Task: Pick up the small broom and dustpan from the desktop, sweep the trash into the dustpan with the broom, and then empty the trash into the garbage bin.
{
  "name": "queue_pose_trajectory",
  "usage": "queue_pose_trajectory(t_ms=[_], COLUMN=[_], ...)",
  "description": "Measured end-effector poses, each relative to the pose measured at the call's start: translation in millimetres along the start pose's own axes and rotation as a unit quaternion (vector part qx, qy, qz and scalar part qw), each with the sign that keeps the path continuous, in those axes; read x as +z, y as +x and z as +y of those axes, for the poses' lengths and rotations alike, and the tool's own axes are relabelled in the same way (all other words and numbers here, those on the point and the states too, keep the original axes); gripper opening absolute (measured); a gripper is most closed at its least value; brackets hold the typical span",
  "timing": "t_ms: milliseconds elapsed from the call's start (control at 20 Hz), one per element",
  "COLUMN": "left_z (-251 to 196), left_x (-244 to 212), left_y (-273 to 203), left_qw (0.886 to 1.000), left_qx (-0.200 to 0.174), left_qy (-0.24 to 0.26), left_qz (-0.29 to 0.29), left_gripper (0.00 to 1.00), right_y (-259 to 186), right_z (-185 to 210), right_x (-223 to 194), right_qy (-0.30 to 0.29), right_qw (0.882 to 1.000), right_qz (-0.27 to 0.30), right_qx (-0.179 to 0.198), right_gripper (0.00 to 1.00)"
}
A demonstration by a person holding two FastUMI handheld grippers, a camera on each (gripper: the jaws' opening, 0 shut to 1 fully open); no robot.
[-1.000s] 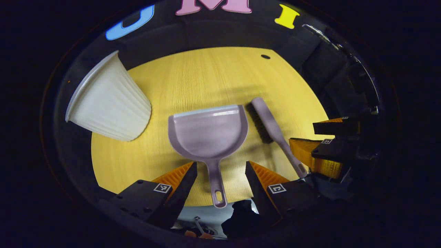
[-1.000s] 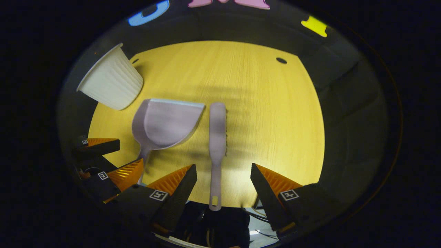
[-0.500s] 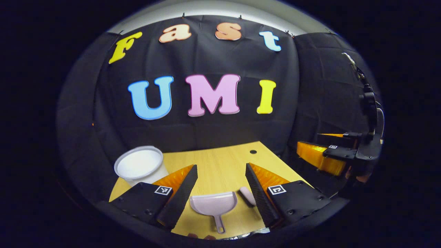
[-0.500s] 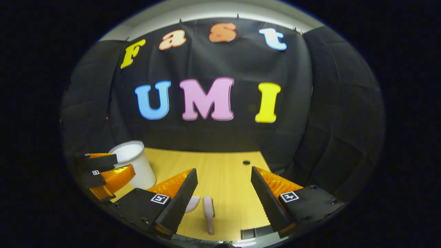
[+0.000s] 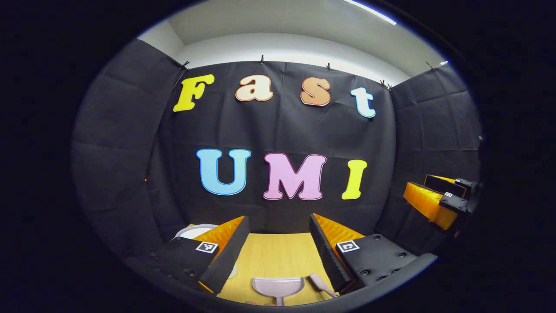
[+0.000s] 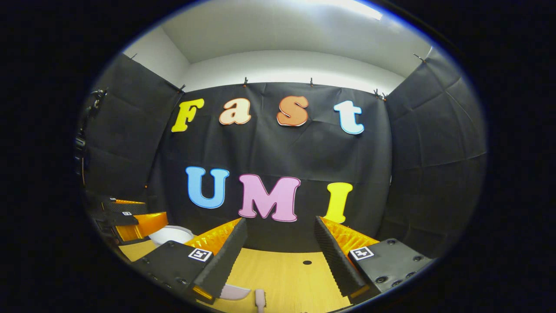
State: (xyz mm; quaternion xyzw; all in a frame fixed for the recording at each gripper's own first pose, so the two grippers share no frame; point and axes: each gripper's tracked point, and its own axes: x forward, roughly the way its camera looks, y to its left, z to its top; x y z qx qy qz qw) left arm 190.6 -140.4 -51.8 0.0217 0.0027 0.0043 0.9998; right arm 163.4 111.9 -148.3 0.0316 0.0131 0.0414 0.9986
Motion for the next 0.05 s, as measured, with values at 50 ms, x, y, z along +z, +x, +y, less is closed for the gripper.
queue_pose_trajectory(t_ms=[50], left_z=[0.5], left_x=[5.5], left_y=[-1.9], left_qw=[1.0], left_qx=[0.0], left_qy=[-0.007], left_qz=[-0.003], left_gripper=[0.82], right_y=[-1.2], right_z=[1.4], right_x=[1.6], right_qy=[-0.006], right_qw=[1.0], right_qz=[-0.001], right_qx=[0.005], right_gripper=[0.94])
